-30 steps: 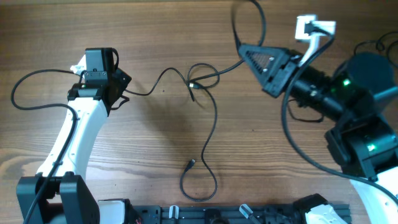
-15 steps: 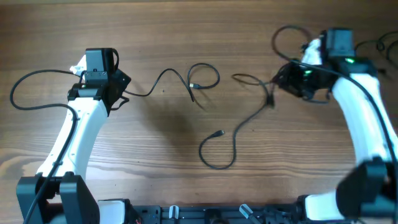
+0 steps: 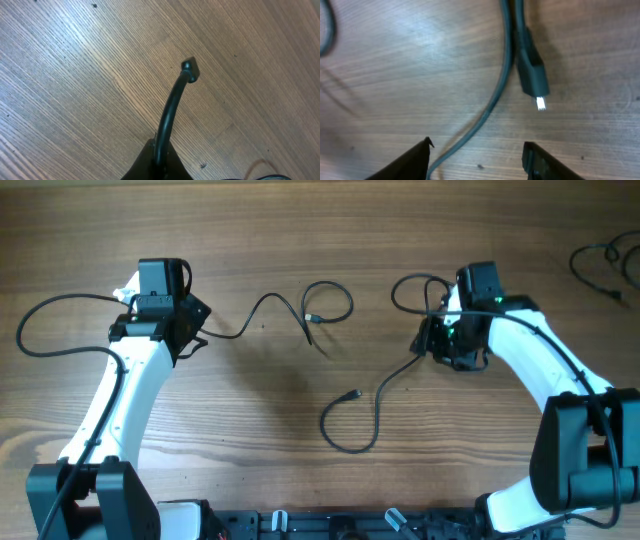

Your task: Untangle cables

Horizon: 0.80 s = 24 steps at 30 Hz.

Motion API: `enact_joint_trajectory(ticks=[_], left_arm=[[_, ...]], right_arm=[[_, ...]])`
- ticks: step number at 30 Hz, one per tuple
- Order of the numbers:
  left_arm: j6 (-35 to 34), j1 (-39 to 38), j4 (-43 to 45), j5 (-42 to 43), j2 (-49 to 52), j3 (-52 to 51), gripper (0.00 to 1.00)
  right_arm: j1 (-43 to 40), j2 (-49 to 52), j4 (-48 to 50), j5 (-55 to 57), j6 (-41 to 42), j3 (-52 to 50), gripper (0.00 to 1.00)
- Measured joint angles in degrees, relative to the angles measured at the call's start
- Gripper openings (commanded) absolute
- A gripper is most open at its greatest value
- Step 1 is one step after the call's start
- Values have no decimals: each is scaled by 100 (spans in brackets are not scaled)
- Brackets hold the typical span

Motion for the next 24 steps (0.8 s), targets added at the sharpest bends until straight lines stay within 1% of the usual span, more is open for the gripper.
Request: enact_joint_trajectory(ticks=[6,9,10,11,12,15,17,19,21,23,24], left_arm=[[0,0,7,-2,2,0,4],[0,0,-2,0,2,0,4],[0,0,-13,0,2,0,4],[0,0,-24,0,2,0,4],[0,0,-39,-2,0,0,4],[0,0,-81,0,2,0,4],[0,0,-79,-2,2,0,4],[0,0,-59,-2,2,0,4],[0,0,-61,-2,2,0,4],[0,0,-59,0,2,0,4],[0,0,-59,-2,2,0,4]], right_arm=[[101,17,1040,63,649,-767,48],[105,92,1307,48,879,-820,34],[125,144,1451,13,949,-815,26],[155,190,1539,-22,1010,-804,14],[192,234,1641,-59,1038,-802,5],[262,345,1906,-240,1115,-798,4],[188,356,1823,-501,1115,-739,4],[-131,245,1687,-994,1117,-321,4],[-772,-439,1735,-1635,1117,393,5],[-1375,-1123,1738,-1950,1217,874,4],[-1998,-1744,1777,-2065,1384,1169,4]])
